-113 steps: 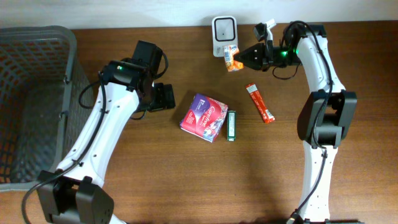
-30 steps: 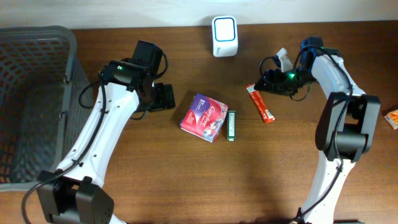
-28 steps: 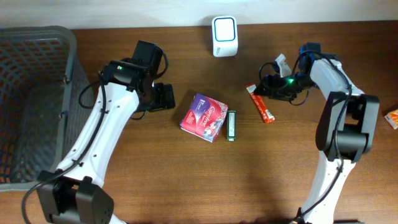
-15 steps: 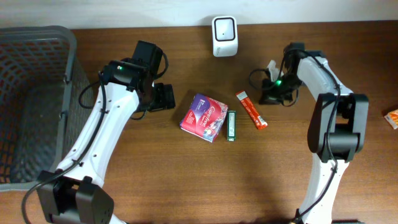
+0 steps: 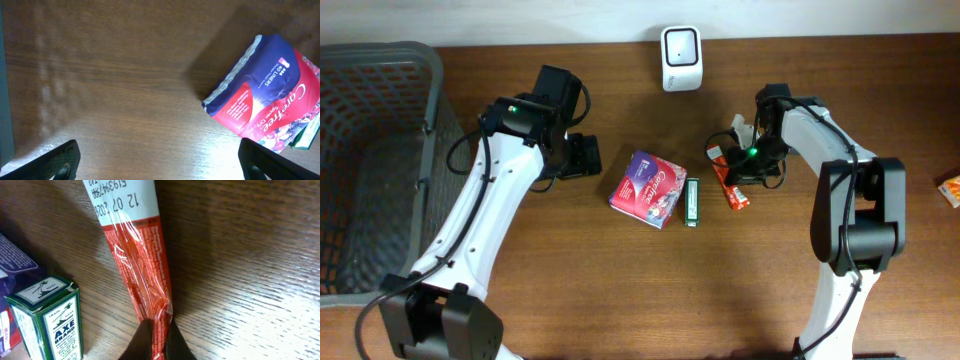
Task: Scan the item barcode
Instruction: 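Lower the right gripper onto the red Nescafe stick and grasp it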
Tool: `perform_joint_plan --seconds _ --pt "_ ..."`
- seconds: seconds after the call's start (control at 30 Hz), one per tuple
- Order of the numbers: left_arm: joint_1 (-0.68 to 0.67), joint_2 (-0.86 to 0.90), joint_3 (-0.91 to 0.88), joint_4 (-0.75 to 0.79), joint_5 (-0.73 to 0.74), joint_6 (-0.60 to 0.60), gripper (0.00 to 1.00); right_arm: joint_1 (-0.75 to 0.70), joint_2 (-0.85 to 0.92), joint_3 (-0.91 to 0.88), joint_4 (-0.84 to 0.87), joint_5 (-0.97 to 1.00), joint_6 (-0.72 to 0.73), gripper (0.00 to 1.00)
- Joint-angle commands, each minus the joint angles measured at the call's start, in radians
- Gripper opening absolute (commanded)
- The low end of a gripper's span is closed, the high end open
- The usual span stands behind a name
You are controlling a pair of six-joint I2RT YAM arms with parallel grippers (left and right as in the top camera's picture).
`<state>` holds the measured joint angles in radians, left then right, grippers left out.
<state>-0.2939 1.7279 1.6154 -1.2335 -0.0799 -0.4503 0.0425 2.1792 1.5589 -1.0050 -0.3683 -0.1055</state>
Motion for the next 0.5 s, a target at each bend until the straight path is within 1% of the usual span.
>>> perform_joint_plan --seconds 0.0,0.03,0.1,0.13,0.17,0.23,0.27,0.37,0.43,0.47 --pt "0.002 -0.008 0.002 -0.001 -0.007 -0.009 0.99 0.003 0.021 0.041 -0.050 0.041 0.042 0.04" --pt "0.002 -0.008 0.002 -0.001 -0.007 -0.009 0.99 0.003 -0.019 0.111 -0.095 0.151 0.129 0.04" --pt "0.002 -0.008 0.002 -0.001 -0.007 -0.009 0.99 0.004 -0.076 0.182 -0.152 0.342 0.145 0.04" --pt "0.002 -0.008 0.002 -0.001 -0.007 -0.009 0.99 0.004 -0.098 0.193 -0.167 0.420 0.151 0.04" --pt "0.002 -0.008 0.002 -0.001 -0.007 -0.009 0.99 0.005 -0.116 0.193 -0.197 0.589 0.225 0.04" --pt "0.002 -0.008 0.002 -0.001 -0.007 -0.009 0.99 0.005 -0.107 0.177 -0.206 0.748 0.335 0.04" --pt "0.002 -0.008 0.002 -0.001 -0.007 -0.009 0.99 0.006 -0.092 0.127 -0.184 0.802 0.417 0.04" --pt "0.002 -0.008 0.002 -0.001 -0.007 -0.009 0.99 0.024 -0.061 0.065 -0.184 0.885 0.520 0.04" --pt "0.002 -0.008 0.002 -0.001 -0.007 -0.009 0.99 0.078 -0.044 0.039 -0.214 0.968 0.621 0.04" --pt "0.002 -0.008 0.002 -0.001 -0.007 -0.009 0.99 0.115 -0.044 0.011 -0.181 0.991 0.620 0.04"
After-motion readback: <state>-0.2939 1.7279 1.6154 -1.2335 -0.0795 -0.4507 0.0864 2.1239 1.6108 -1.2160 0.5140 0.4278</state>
